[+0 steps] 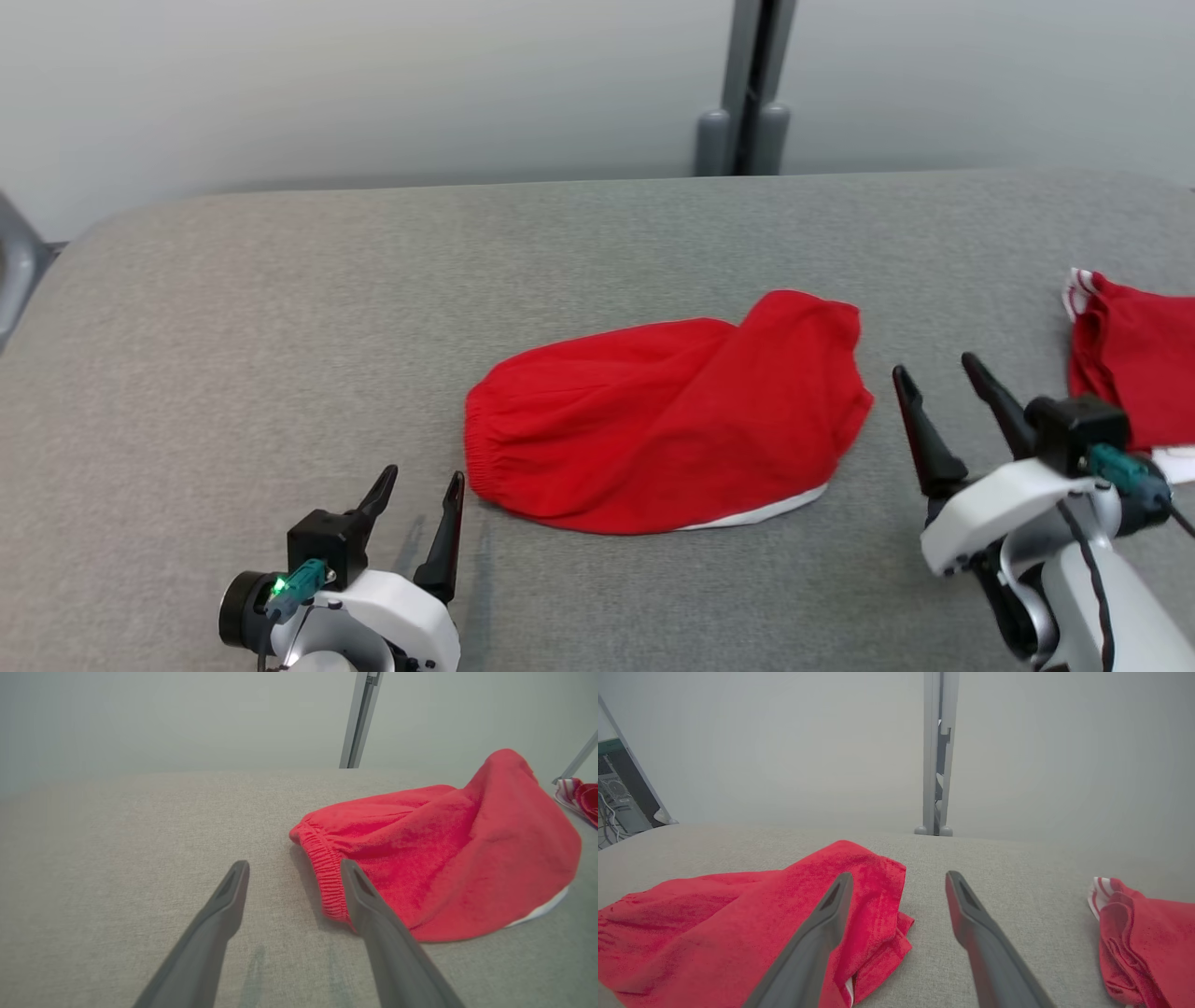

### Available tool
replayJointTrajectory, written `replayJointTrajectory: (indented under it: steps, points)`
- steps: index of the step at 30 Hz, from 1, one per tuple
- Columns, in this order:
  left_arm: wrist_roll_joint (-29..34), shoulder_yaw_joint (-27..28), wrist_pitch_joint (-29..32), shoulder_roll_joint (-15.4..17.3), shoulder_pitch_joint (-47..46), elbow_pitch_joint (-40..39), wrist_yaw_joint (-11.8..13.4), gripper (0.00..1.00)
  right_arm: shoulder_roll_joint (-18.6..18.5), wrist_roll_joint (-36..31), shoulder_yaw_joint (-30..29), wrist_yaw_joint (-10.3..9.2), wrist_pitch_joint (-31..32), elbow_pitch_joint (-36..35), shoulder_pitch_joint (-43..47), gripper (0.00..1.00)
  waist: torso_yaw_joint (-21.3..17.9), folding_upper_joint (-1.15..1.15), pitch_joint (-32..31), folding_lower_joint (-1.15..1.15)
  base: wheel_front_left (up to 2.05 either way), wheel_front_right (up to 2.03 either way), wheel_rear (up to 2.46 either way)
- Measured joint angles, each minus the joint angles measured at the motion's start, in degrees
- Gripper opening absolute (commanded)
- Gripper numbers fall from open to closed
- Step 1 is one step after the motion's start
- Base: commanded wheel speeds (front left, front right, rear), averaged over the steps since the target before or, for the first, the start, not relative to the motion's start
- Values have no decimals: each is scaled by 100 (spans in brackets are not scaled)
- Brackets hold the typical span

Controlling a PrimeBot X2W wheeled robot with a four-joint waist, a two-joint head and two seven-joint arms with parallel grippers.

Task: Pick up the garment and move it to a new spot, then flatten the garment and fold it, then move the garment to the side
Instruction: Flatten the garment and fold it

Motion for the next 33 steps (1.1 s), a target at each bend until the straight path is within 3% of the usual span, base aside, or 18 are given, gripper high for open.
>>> replayJointTrajectory:
  steps: [8,19,20,21,22,28,33]
  points:
    - [-47,-102,222,85,-50,312,-180,100,241,-254,-455,-1,271,-753,758,100,-421,0,83,0,0,0,0]
    - [-320,-85,338,152,-338,634,-416,100,480,-532,-626,-1,436,-1171,857,100,-680,0,176,0,0,0,0]
    - [-343,-113,356,152,-369,677,-446,81,492,-539,-620,-1,450,-1179,867,100,-696,0,186,0,0,0,0]
    - [-345,-198,388,158,-436,754,-528,10,511,-555,-606,-1,456,-1185,901,100,-724,0,200,0,0,0,0]
    - [-346,-232,388,160,-464,775,-544,0,520,-571,-601,-1,468,-1188,920,100,-735,0,203,0,0,0,0]
    - [-403,-243,138,187,-545,588,-603,0,525,-610,-695,-1,488,-1198,972,100,-701,0,159,0,0,0,0]
    - [-657,-65,176,245,-528,-13,-609,0,556,-633,-698,-1,492,-1200,993,100,-597,0,78,0,0,0,0]
